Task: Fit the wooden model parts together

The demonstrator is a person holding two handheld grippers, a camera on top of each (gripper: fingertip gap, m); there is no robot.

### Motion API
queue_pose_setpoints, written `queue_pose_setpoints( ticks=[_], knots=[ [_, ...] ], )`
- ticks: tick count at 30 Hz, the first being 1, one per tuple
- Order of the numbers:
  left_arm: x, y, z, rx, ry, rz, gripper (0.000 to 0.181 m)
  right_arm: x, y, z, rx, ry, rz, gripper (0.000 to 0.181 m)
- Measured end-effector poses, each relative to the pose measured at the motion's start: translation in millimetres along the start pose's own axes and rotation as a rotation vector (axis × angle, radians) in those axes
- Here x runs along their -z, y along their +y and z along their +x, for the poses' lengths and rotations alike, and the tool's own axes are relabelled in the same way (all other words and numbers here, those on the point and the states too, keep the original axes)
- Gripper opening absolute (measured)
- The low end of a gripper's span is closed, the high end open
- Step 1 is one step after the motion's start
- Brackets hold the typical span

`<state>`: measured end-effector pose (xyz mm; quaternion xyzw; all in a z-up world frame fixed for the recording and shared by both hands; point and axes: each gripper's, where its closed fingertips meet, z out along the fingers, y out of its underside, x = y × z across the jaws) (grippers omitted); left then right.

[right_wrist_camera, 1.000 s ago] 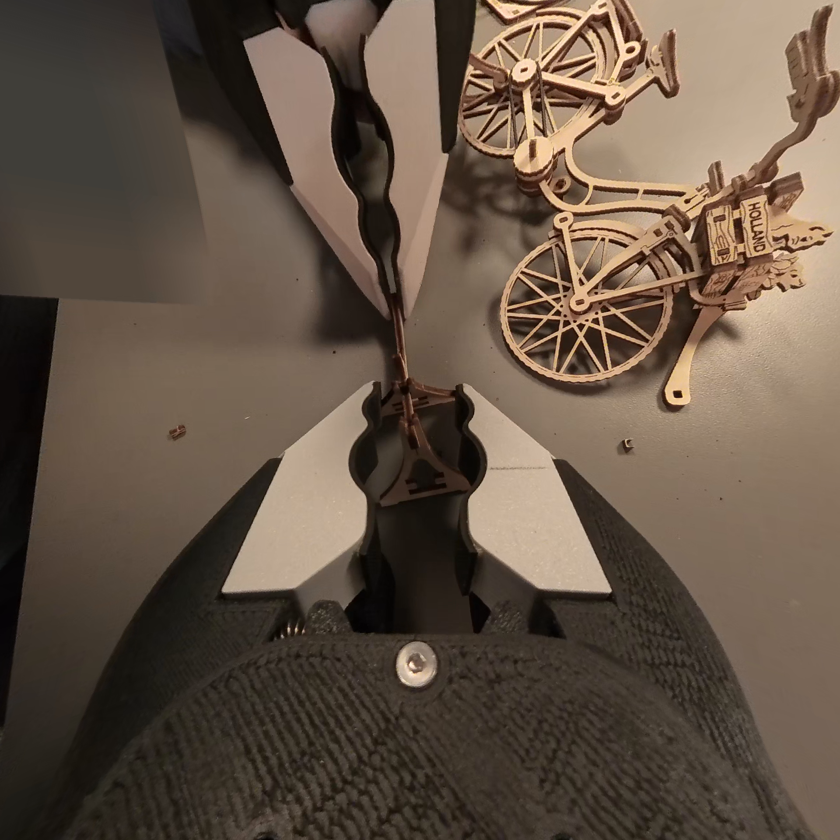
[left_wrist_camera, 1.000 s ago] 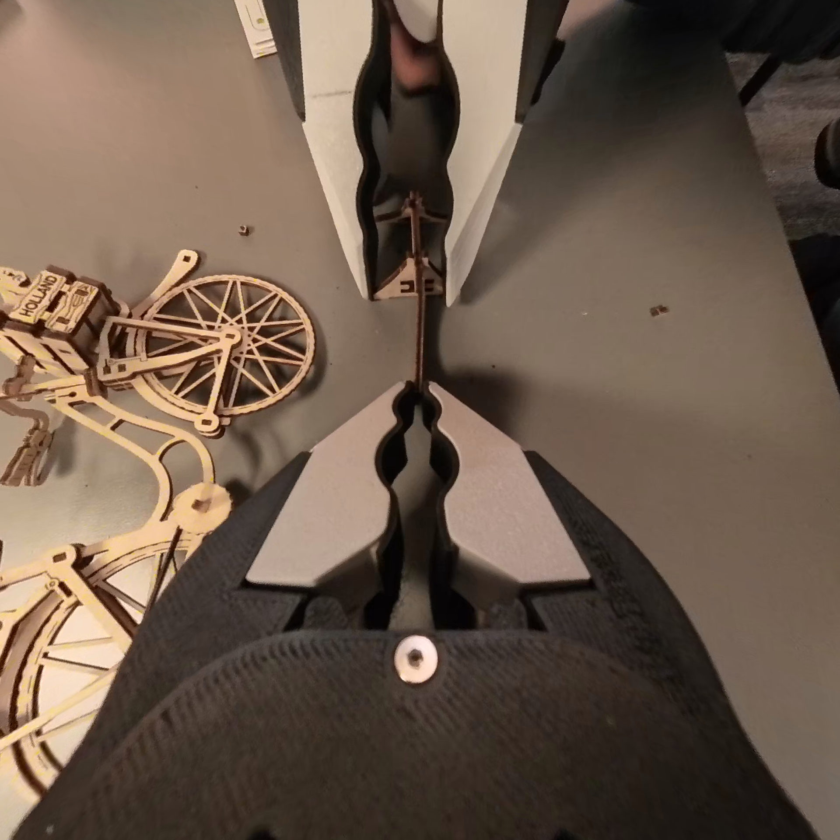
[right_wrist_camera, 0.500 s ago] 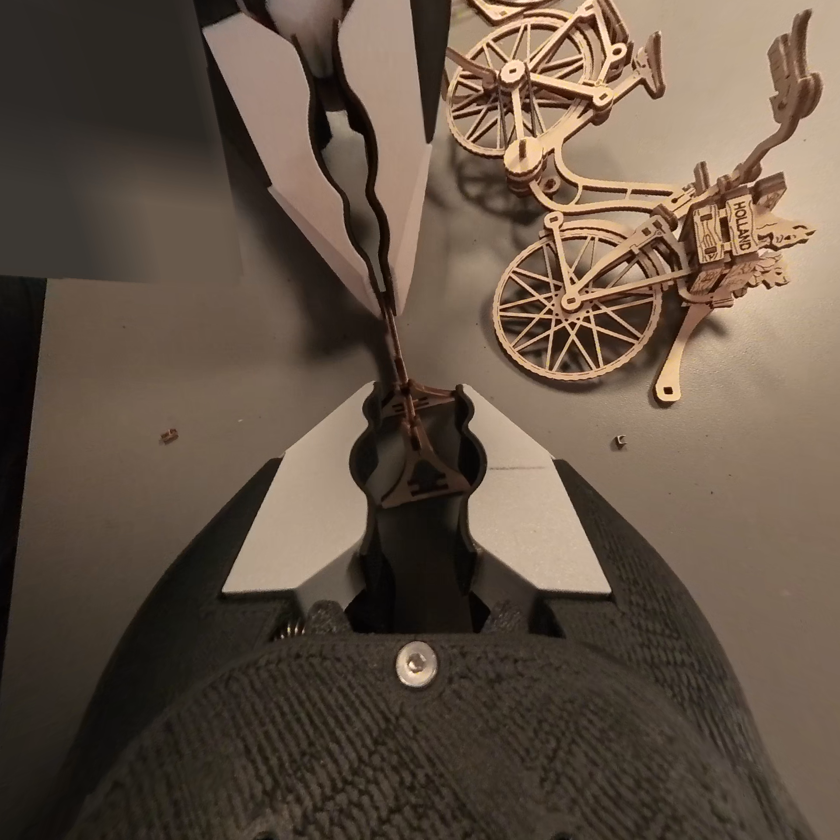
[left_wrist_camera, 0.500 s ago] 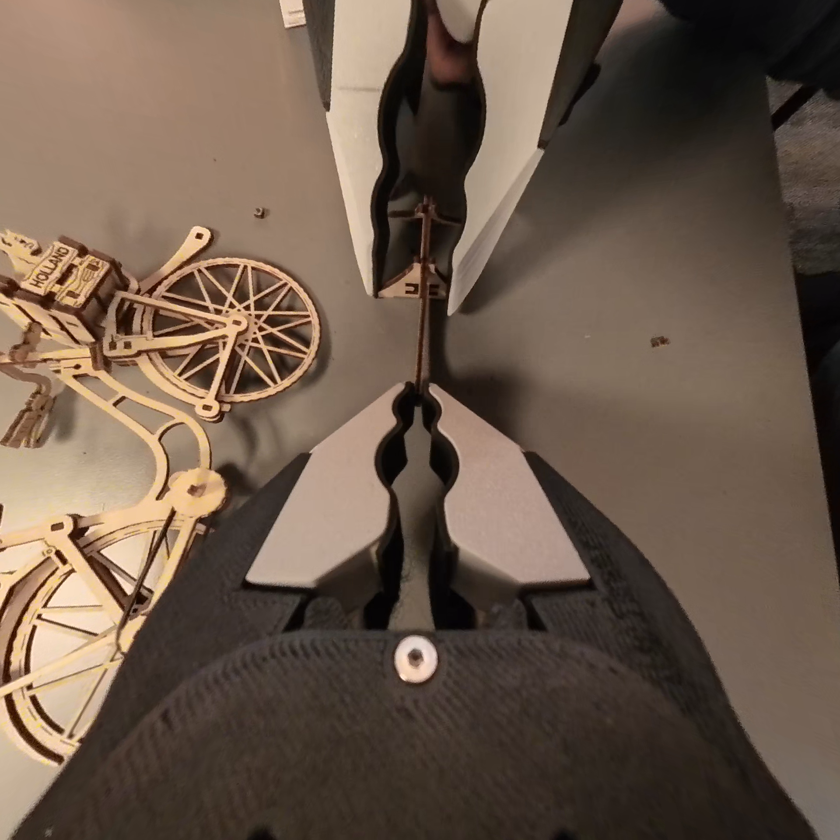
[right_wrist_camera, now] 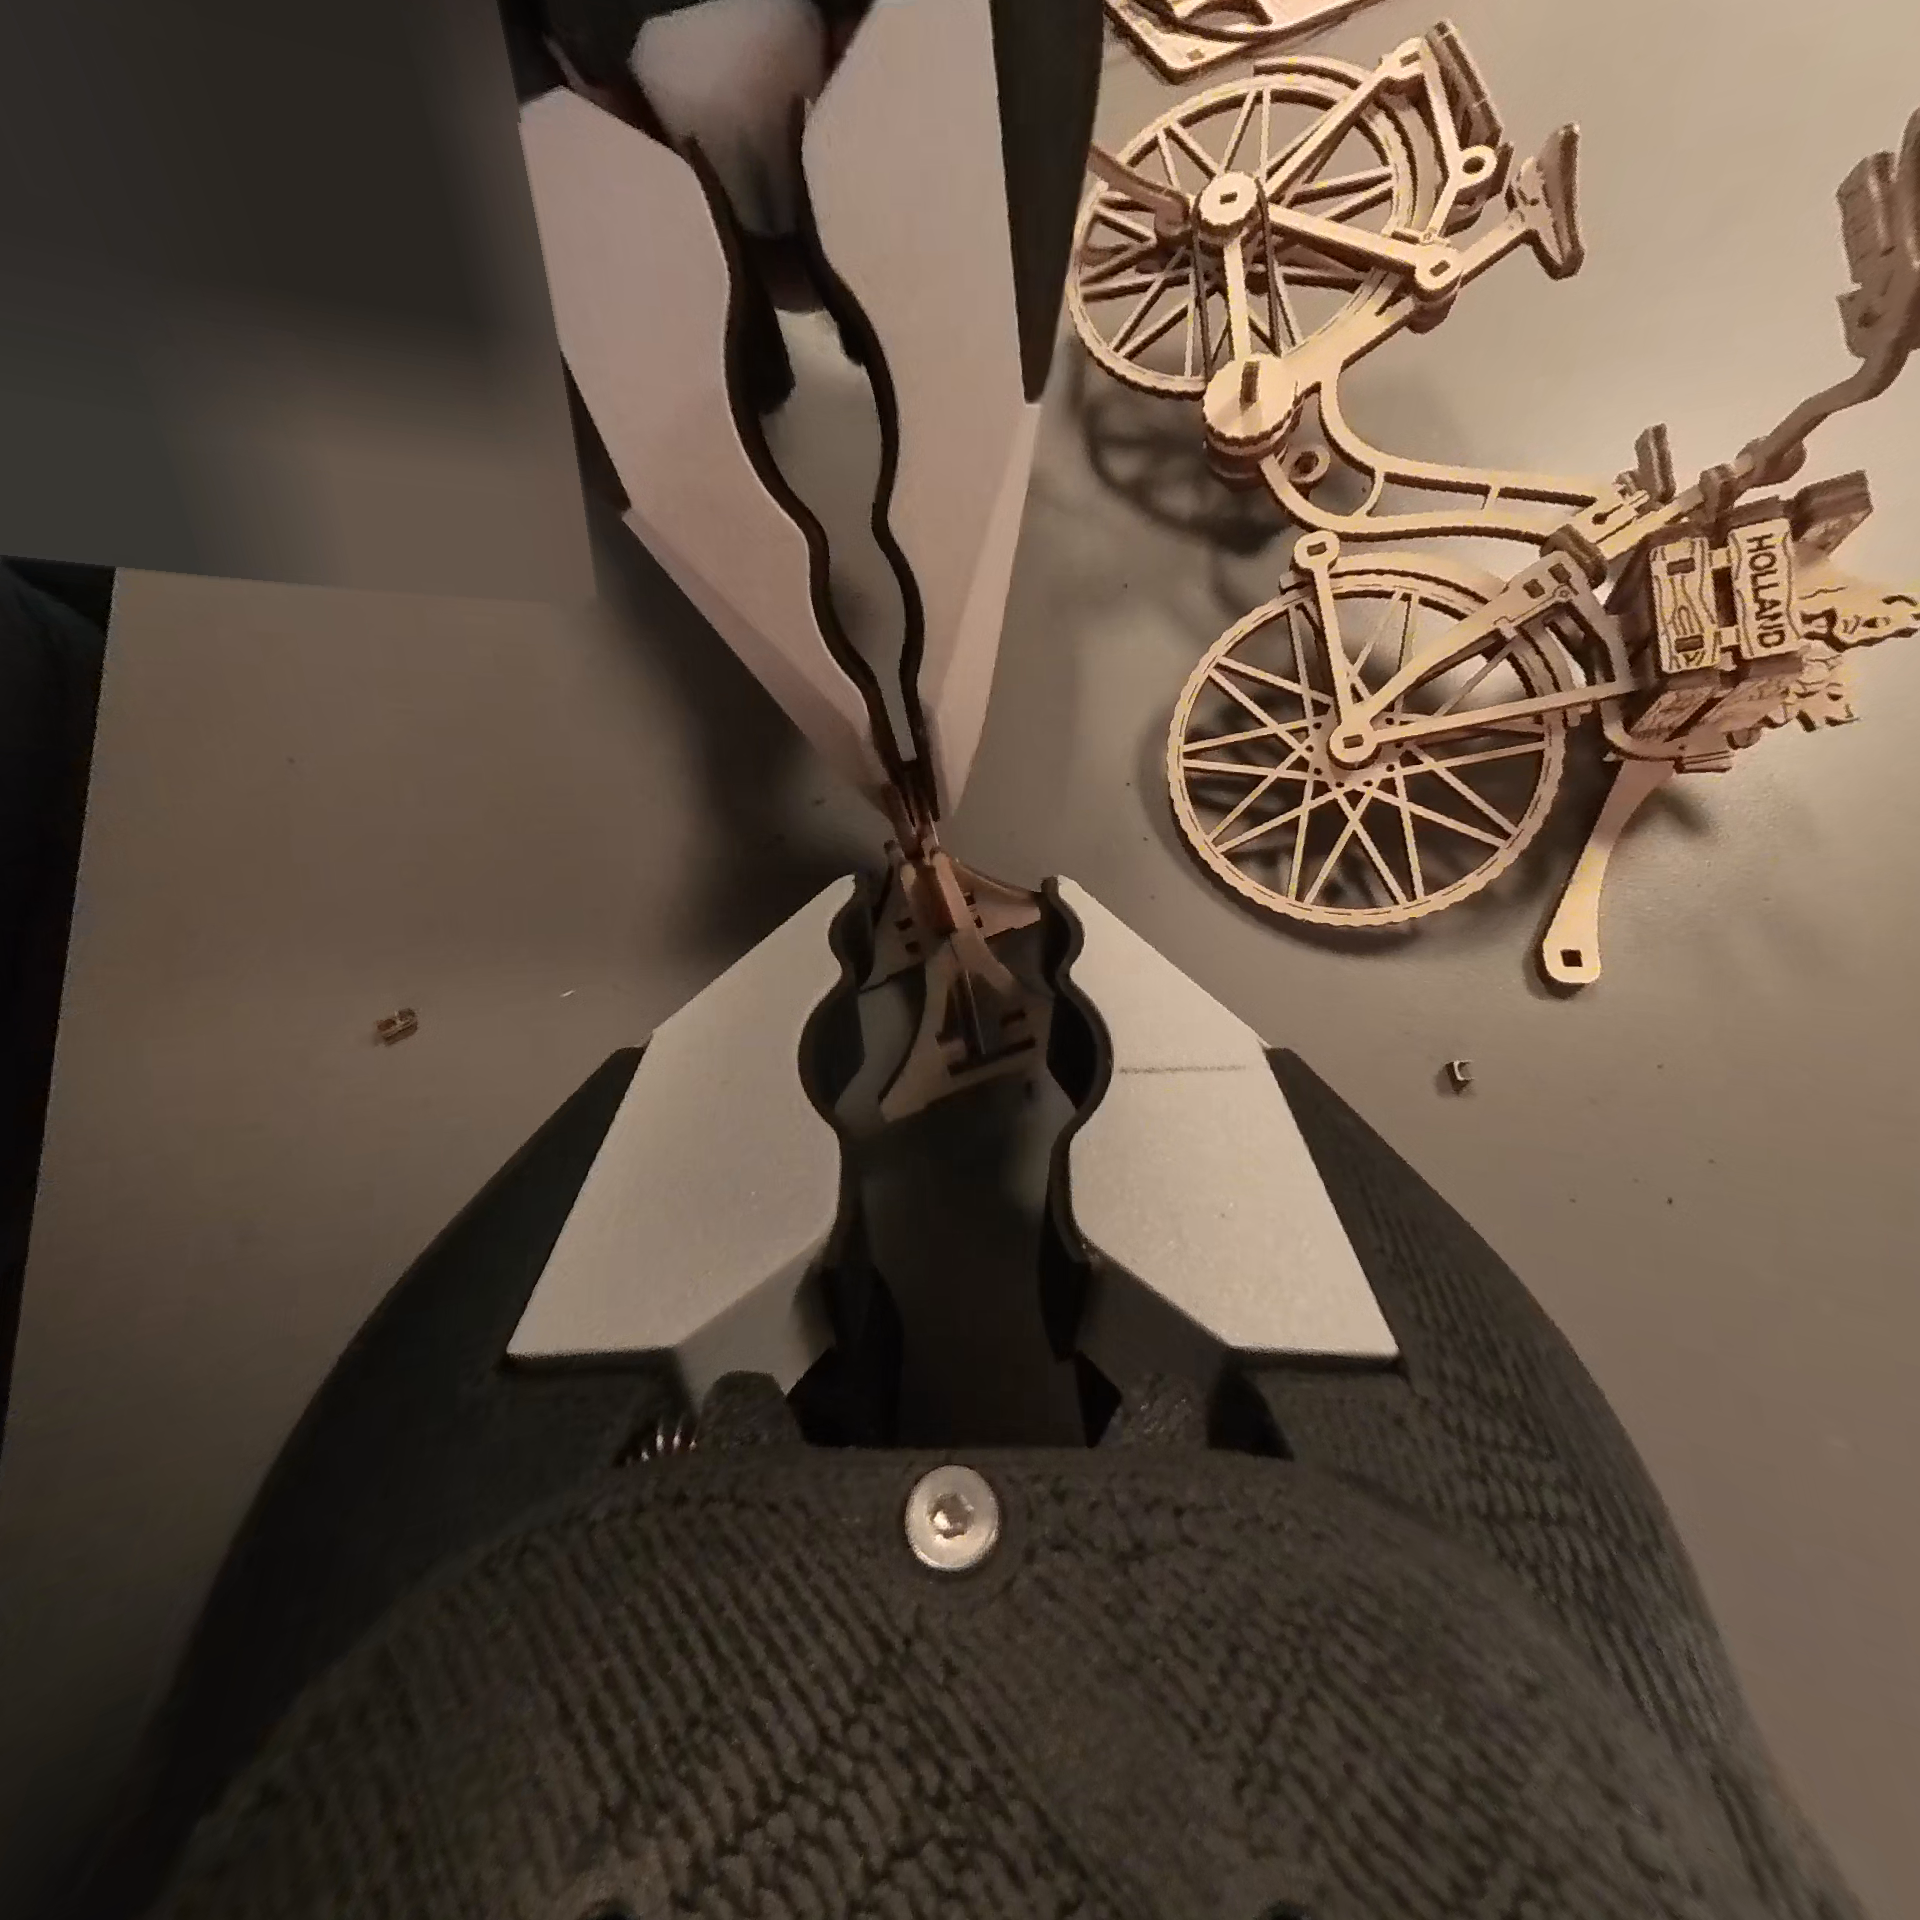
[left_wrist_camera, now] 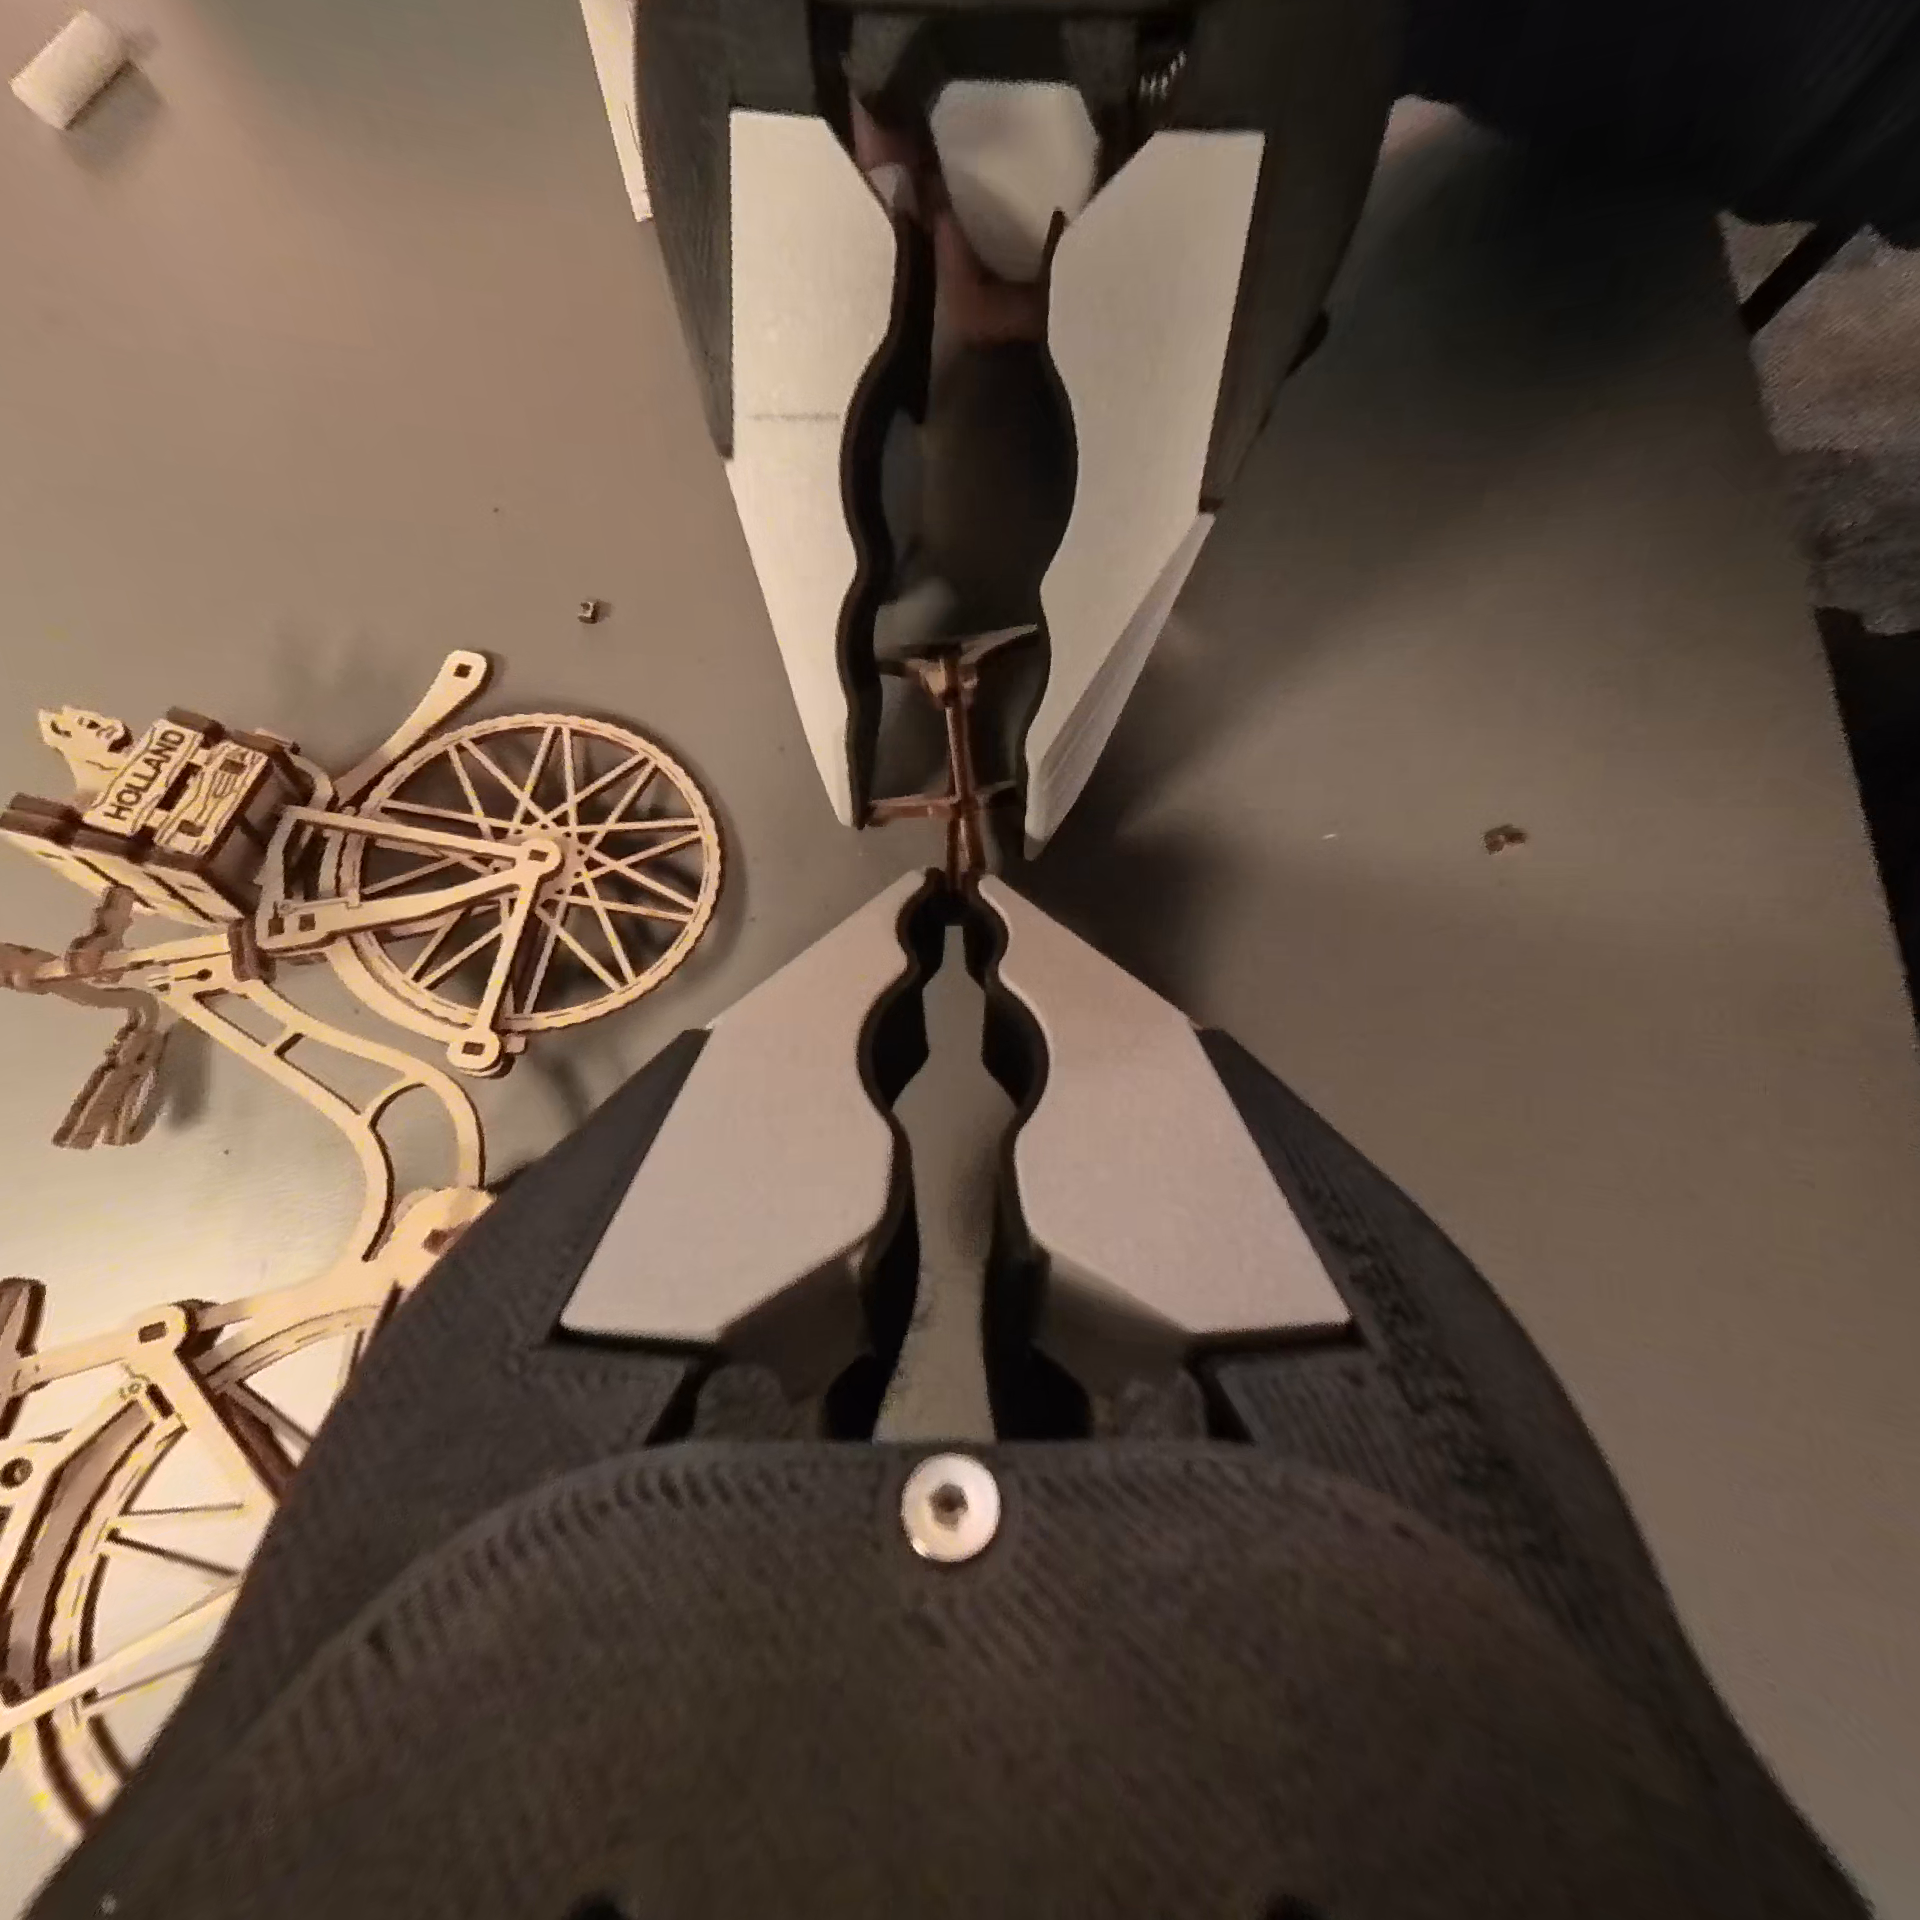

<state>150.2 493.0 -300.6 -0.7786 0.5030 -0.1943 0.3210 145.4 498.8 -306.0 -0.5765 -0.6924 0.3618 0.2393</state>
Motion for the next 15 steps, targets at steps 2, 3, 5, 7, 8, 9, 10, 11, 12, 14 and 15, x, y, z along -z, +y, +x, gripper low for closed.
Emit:
queue_pose_setpoints(
  ticks=[2, 3, 5, 7, 8, 9, 10, 11, 12, 14, 15],
  knots=[
    [-3, 4, 0, -0.016, -0.019, -0.015, 0.002, 0, 0, 1, 0.000, 0.006, 0.000, 0.031],
    [-4, 6, -2, -0.029, -0.036, -0.019, 0.002, 1, 0, 2, -0.005, 0.014, 0.002, 0.031],
    [-5, 8, -3, -0.046, -0.058, -0.020, 0.002, 4, -4, 5, -0.017, 0.024, 0.038, 0.035],
    [-4, 9, -4, -0.041, -0.061, -0.015, 0.002, 13, -8, 6, -0.028, 0.030, 0.095, 0.042],
    [-4, 9, -5, -0.034, -0.058, -0.013, 0.002, 18, -7, 9, -0.032, 0.040, 0.104, 0.042],
    [-4, 9, -5, -0.026, -0.052, -0.008, 0.002, 21, -4, 11, -0.034, 0.051, 0.103, 0.042],
    [-4, 9, -5, -0.017, -0.045, -0.003, 0.002, 24, -1, 13, -0.032, 0.060, 0.099, 0.042],
    [-4, 8, -4, -0.008, -0.038, 0.001, 0.002, 27, 1, 14, -0.027, 0.065, 0.097, 0.042],
    [-5, 8, -4, -0.001, -0.032, 0.005, 0.002, 28, 2, 14, -0.023, 0.066, 0.096, 0.042],
    [-6, 7, -3, 0.002, -0.023, 0.016, 0.002, 29, 5, 14, -0.009, 0.068, 0.081, 0.041],
    [-6, 6, -3, -0.001, -0.022, 0.019, 0.002, 29, 8, 14, 0.001, 0.071, 0.064, 0.041]
  ],
)
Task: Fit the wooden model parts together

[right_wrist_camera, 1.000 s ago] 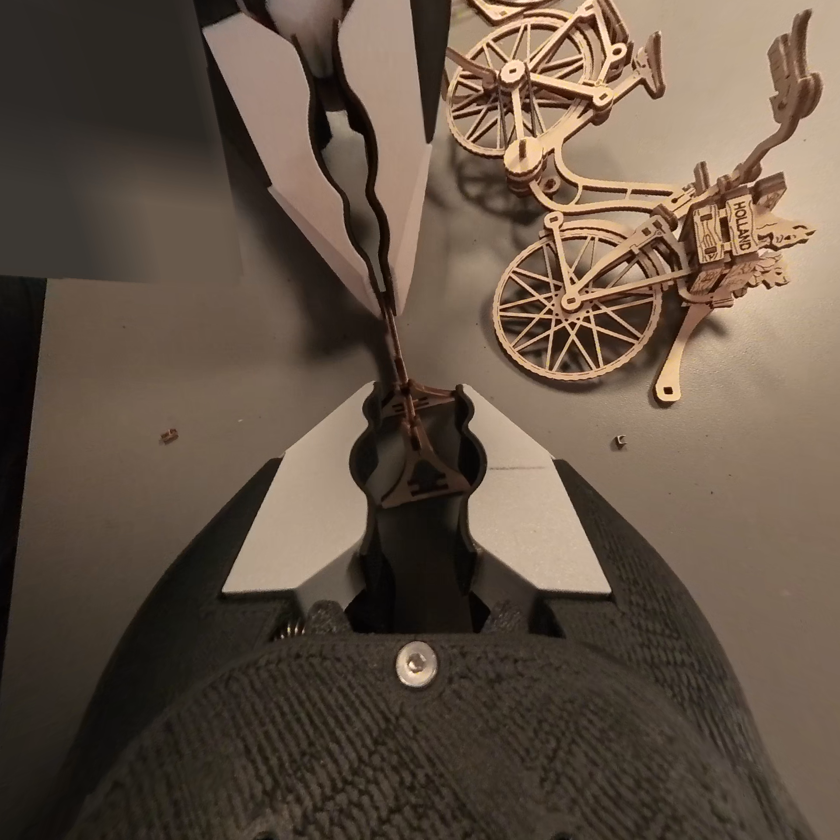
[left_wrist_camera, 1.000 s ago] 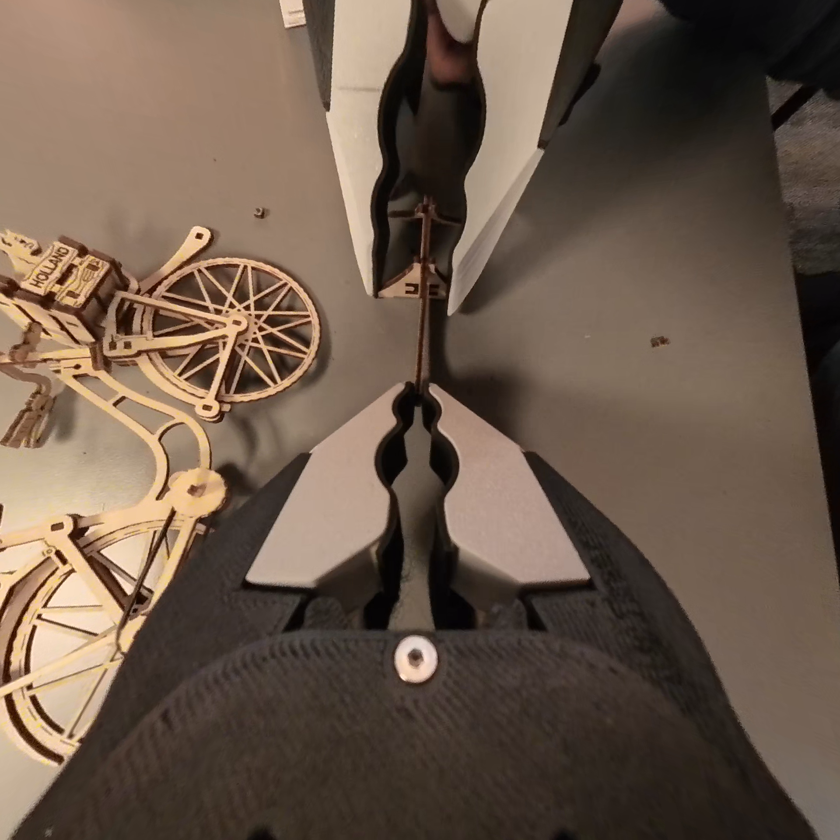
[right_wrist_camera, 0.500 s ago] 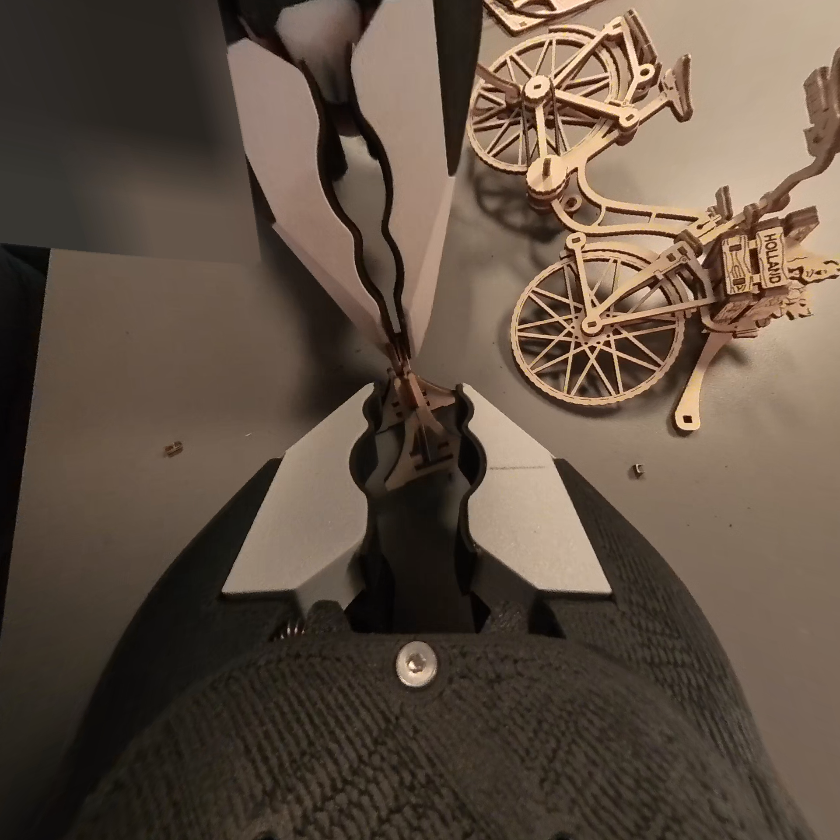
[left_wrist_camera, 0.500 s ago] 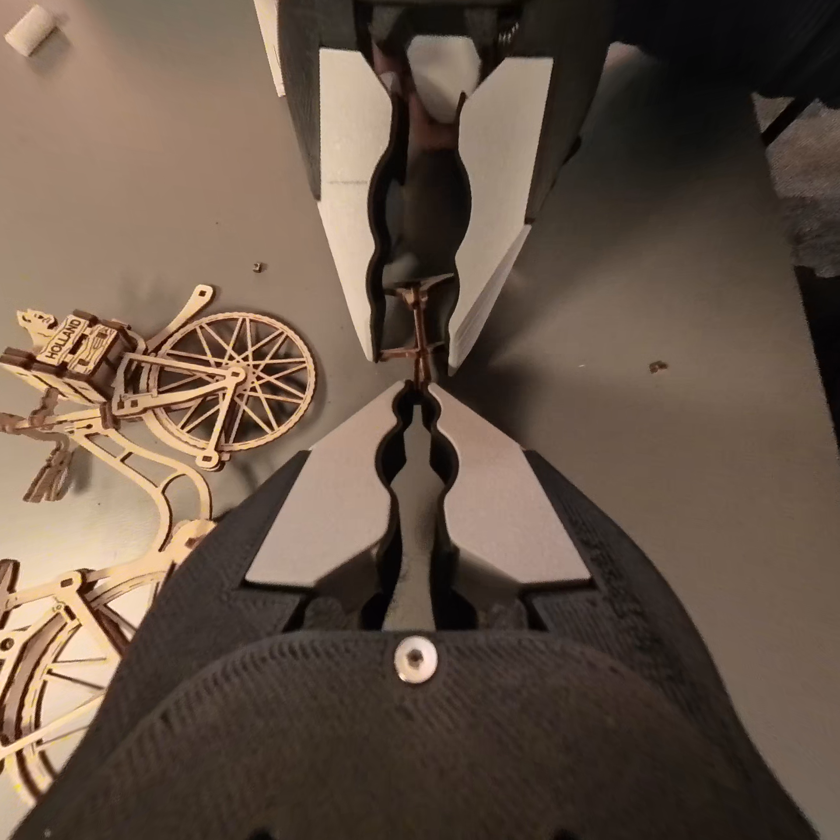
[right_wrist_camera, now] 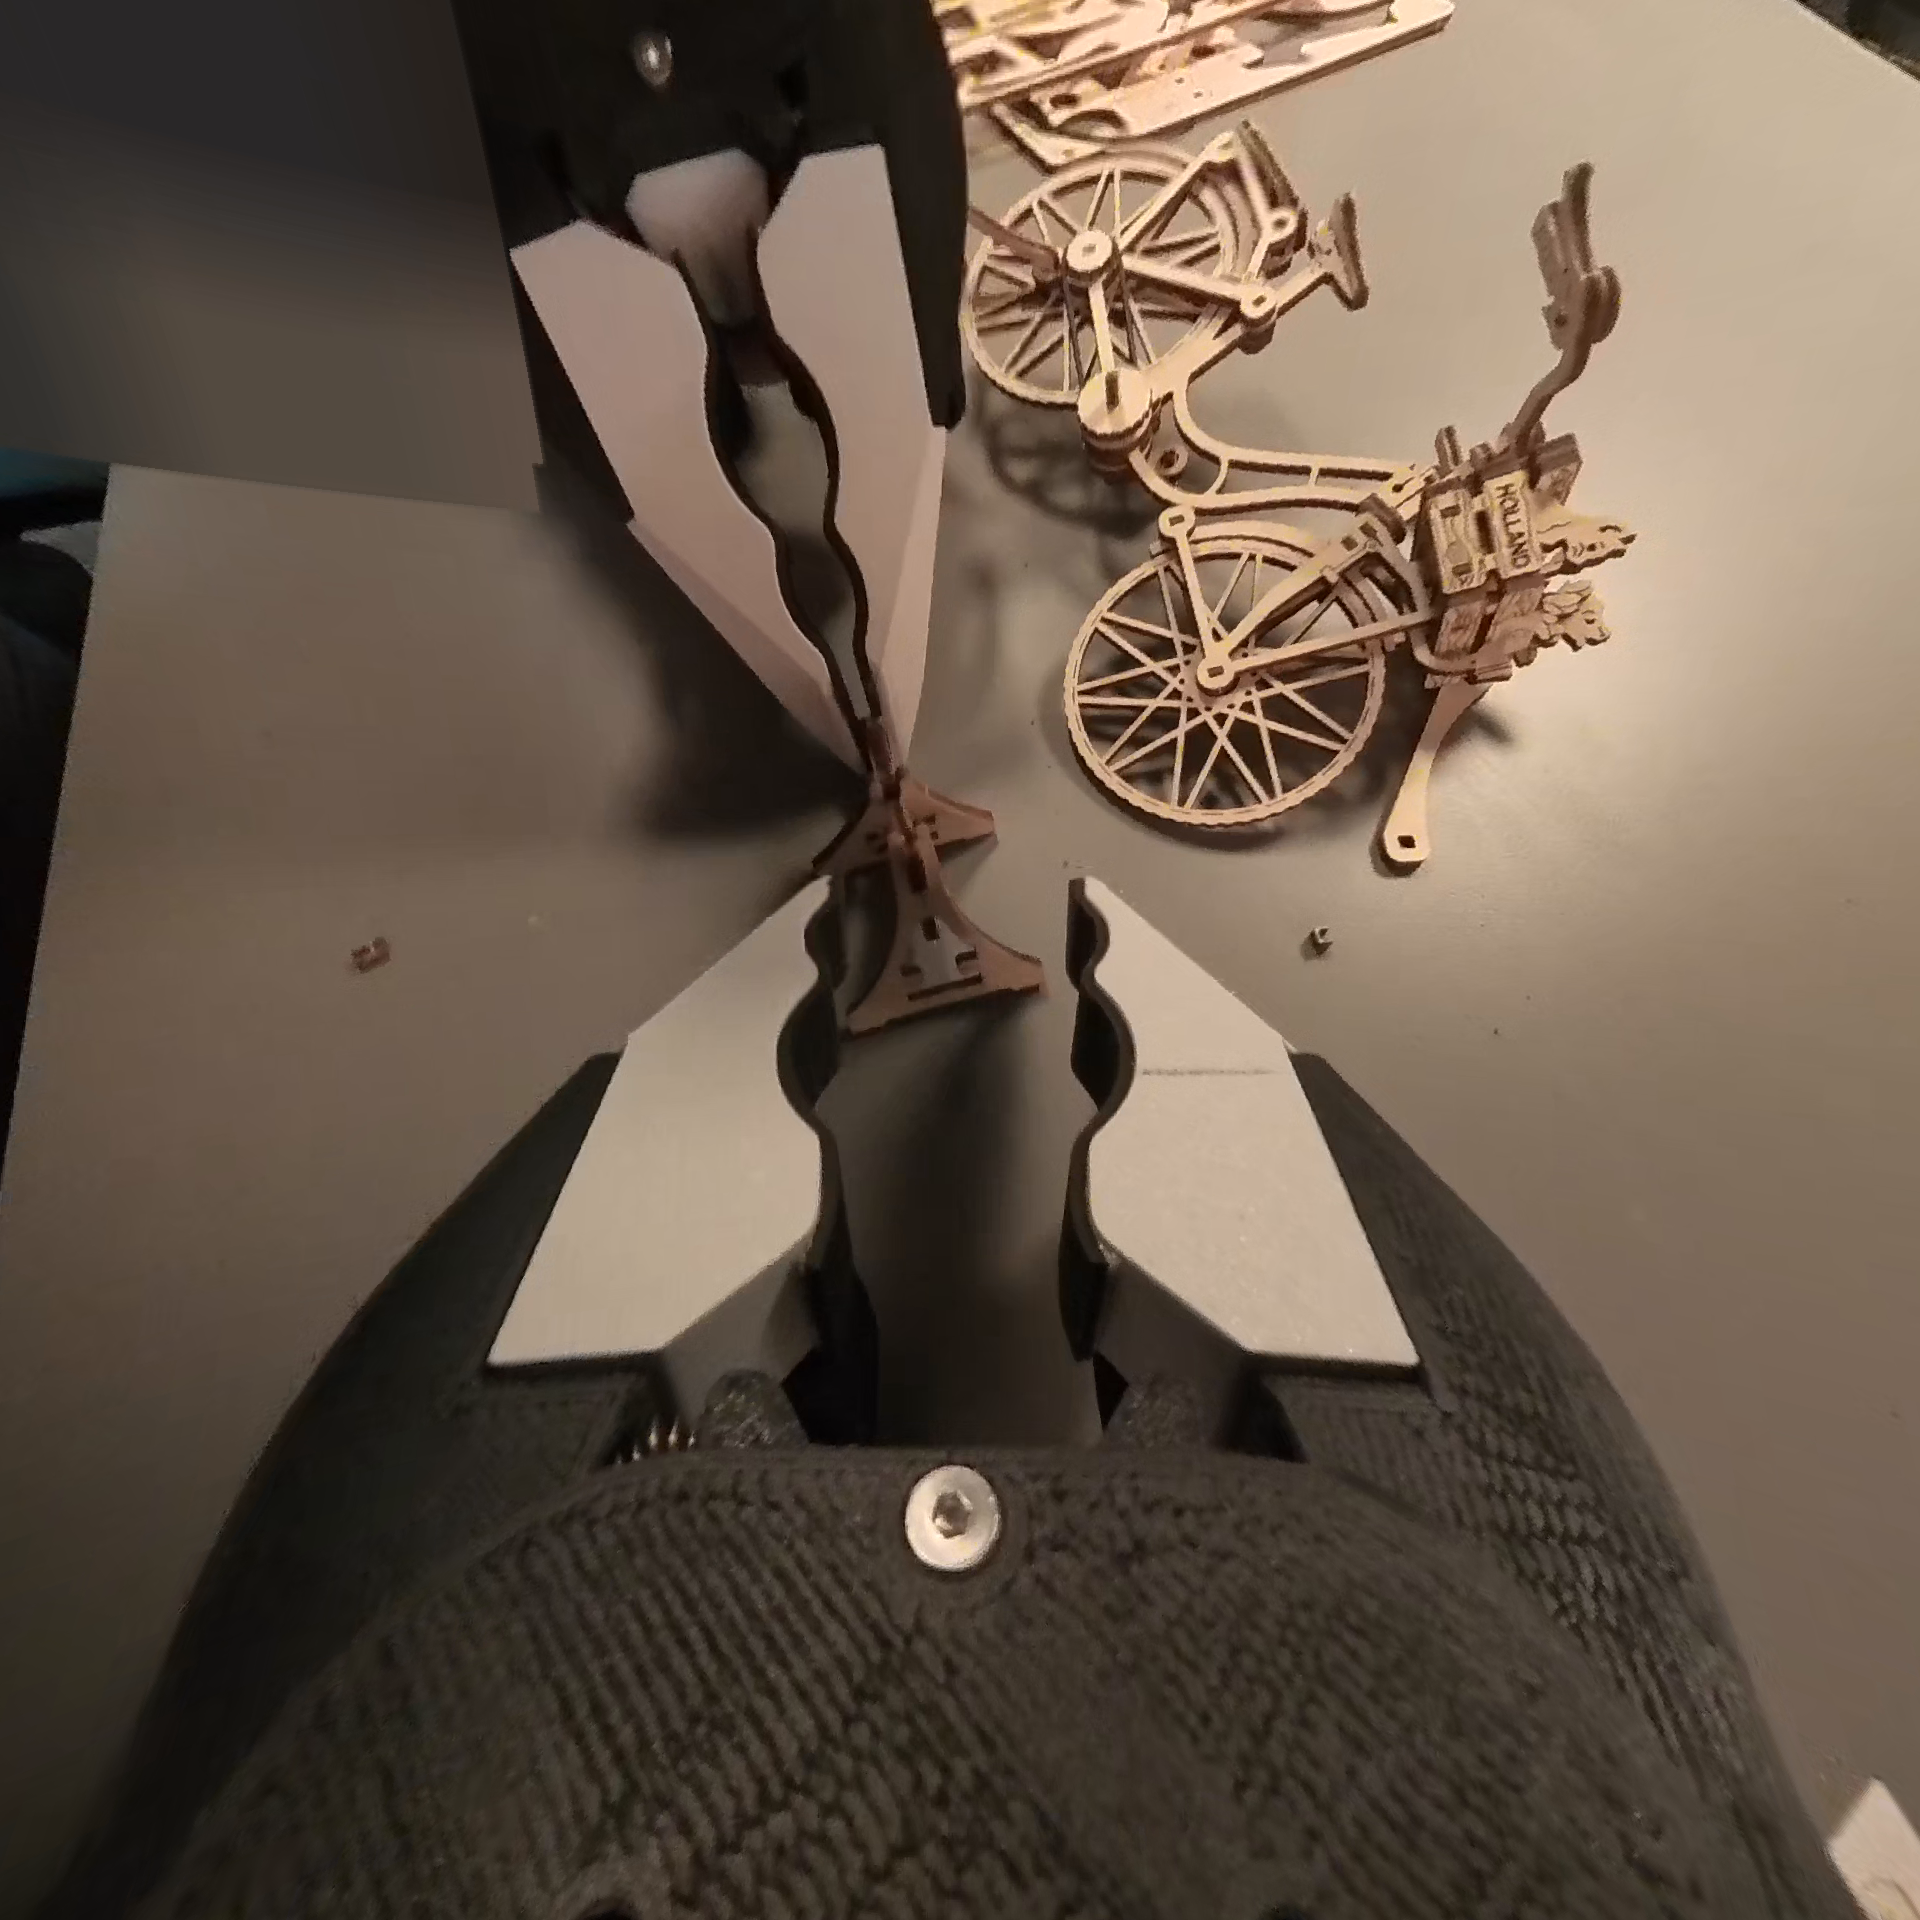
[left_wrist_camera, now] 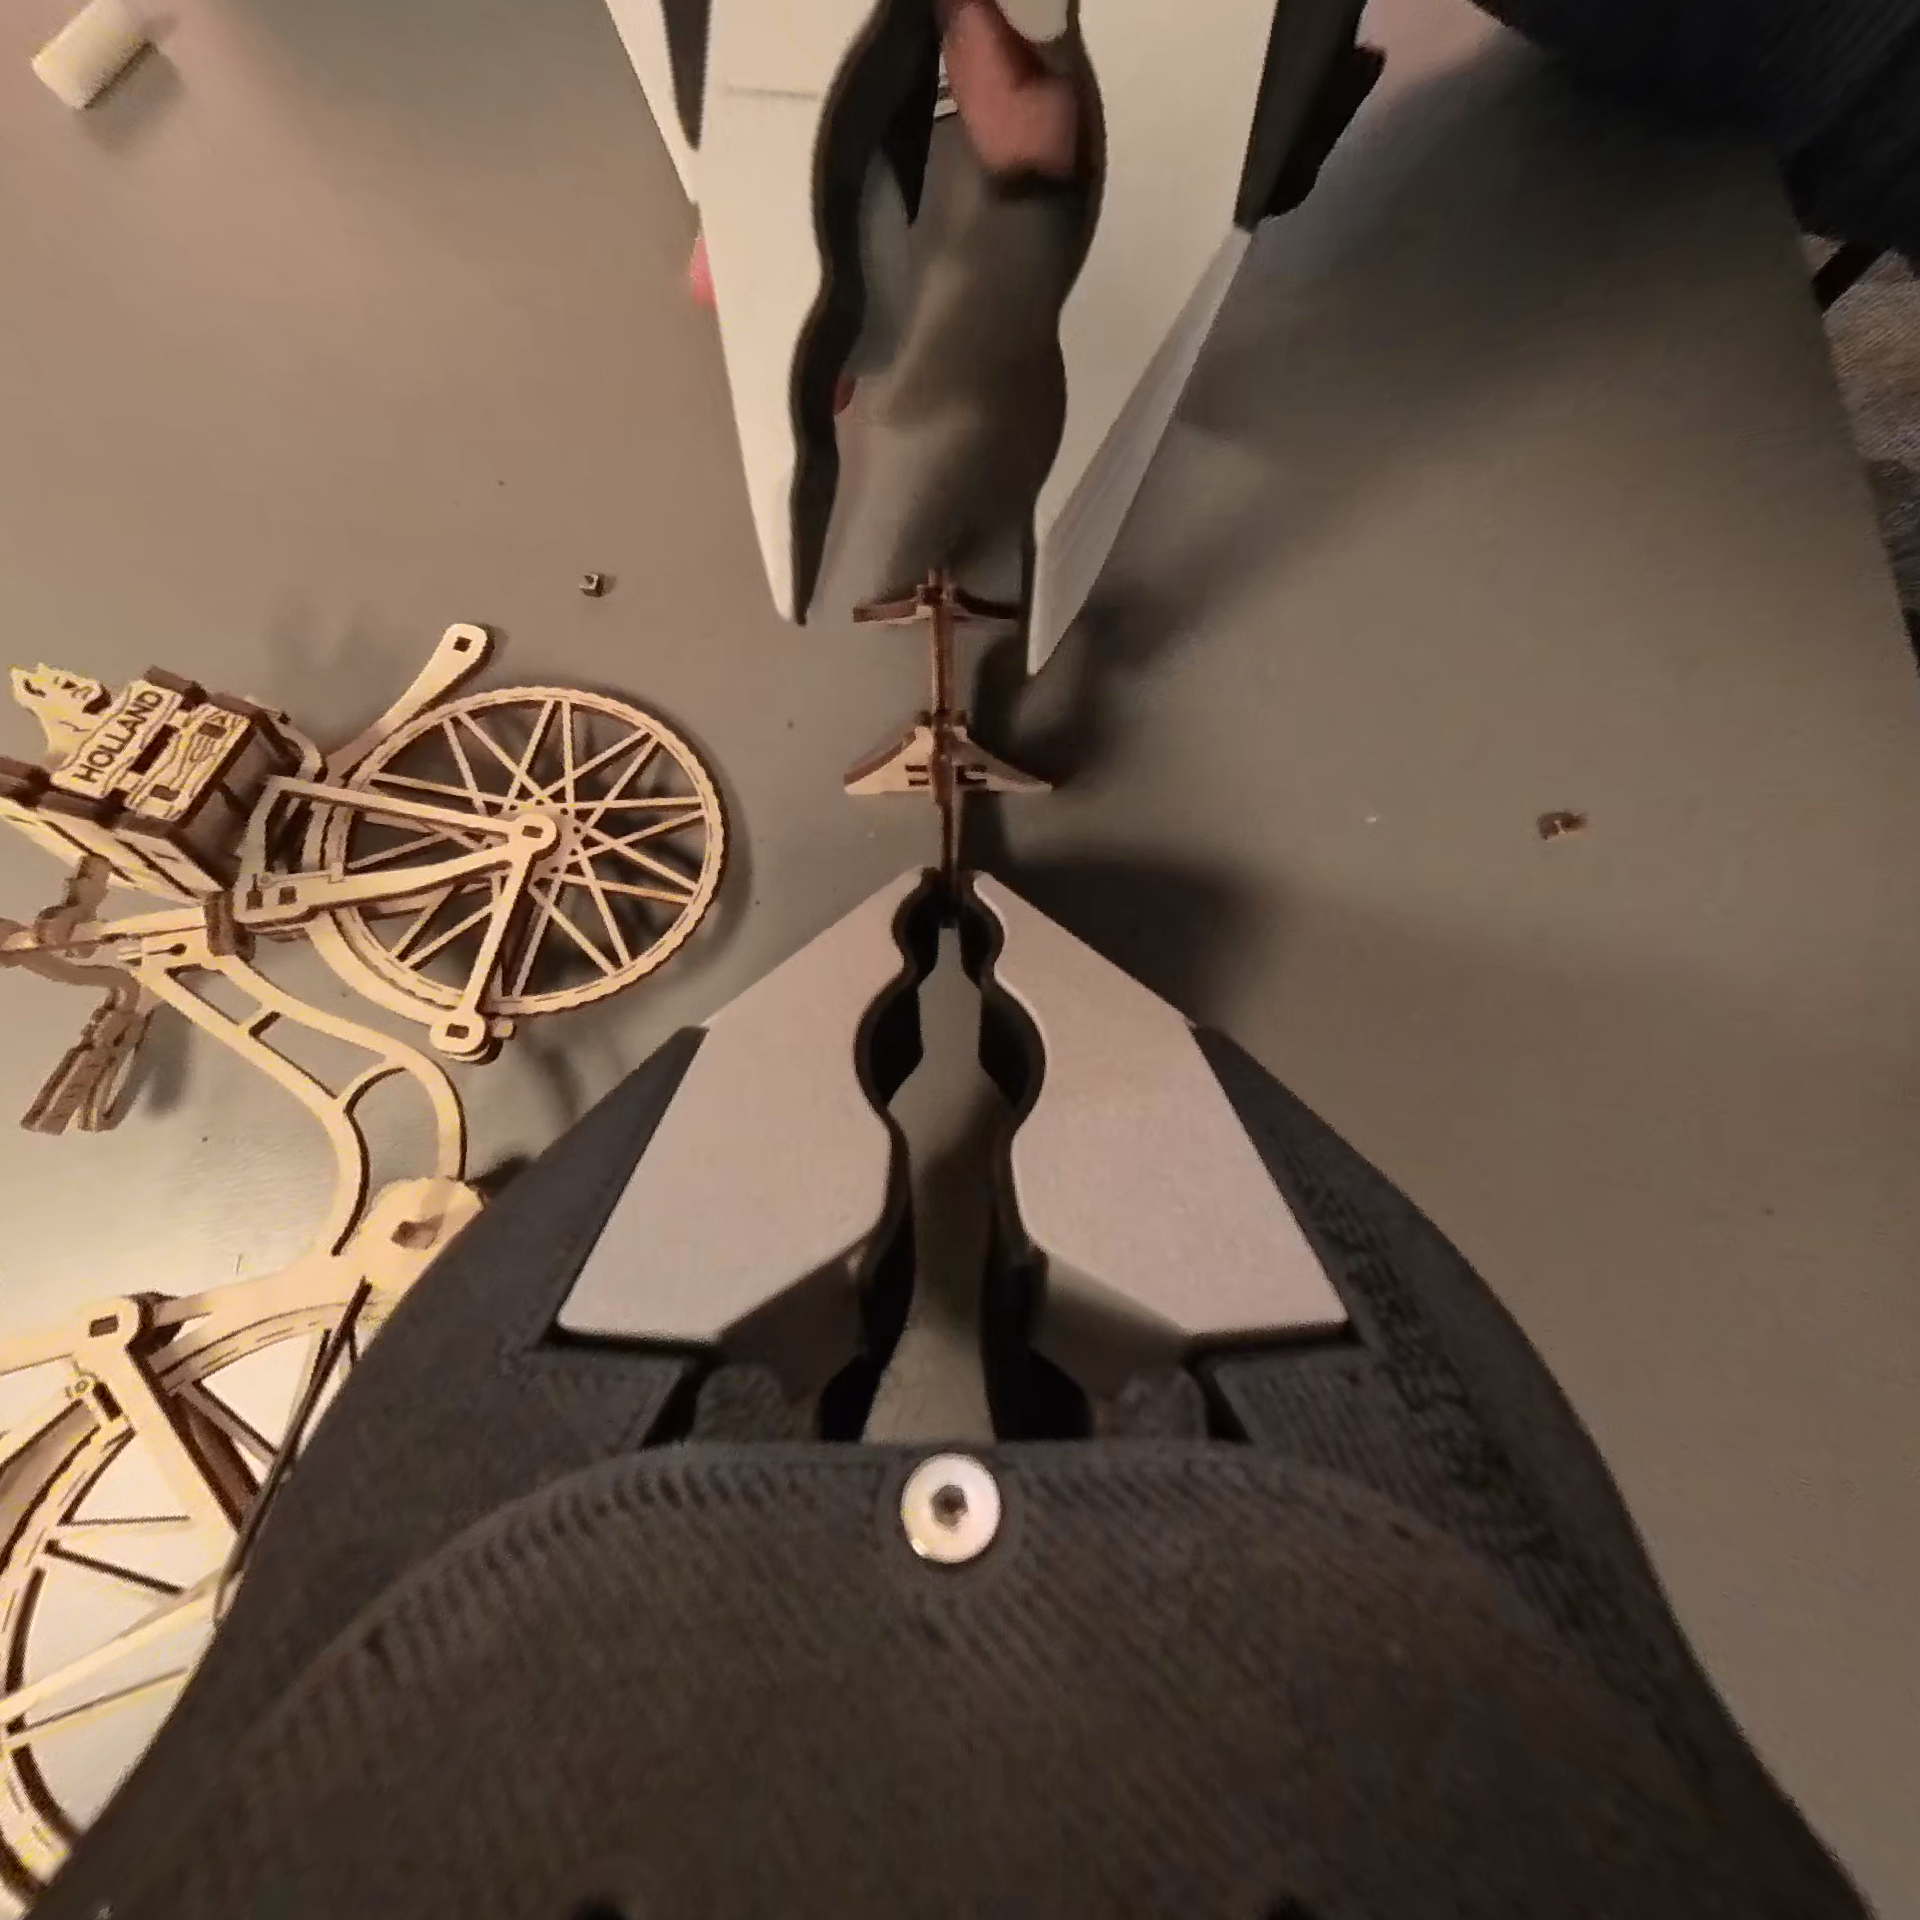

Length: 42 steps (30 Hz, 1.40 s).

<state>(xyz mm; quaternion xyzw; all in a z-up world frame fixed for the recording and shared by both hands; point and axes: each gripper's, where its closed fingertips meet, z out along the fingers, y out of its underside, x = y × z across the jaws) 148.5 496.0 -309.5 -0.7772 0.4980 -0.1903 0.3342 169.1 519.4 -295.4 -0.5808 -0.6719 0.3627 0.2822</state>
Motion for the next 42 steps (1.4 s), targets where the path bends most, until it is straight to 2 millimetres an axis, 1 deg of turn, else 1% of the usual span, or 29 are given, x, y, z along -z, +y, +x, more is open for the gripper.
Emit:
queue_pose_setpoints(
  ticks=[4, 8, 17, 20, 23, 27, 33, 42],
  knots=[
    [-1, -1, 1, -0.009, 0.013, 0.014, 0.002, 1, 10, 0, 0.012, -0.003, -0.046, 0.041],
    [-2, -3, 1, 0.000, 0.026, 0.034, 0.002, 2, 15, -2, 0.008, -0.015, -0.069, 0.033],
    [-4, -5, 4, -0.020, 0.052, 0.075, 0.002, 3, 16, -7, 0.002, -0.039, -0.070, 0.033],
    [-3, -5, 4, -0.024, 0.056, 0.083, 0.002, 6, 15, -4, 0.019, -0.020, -0.061, 0.035],
    [-4, -6, 4, -0.031, 0.057, 0.086, 0.002, 9, 13, -7, 0.044, -0.042, -0.033, 0.038],
    [-5, -5, 4, -0.041, 0.059, 0.079, 0.003, 6, 19, -10, 0.067, -0.059, -0.071, 0.041],
    [-4, -6, 4, -0.050, 0.059, 0.085, 0.003, 6, 19, -11, 0.059, -0.073, -0.071, 0.036],
    [-5, -6, 5, -0.065, 0.067, 0.086, 0.002, 3, 17, -14, 0.062, -0.079, -0.071, 0.035]
  ],
)
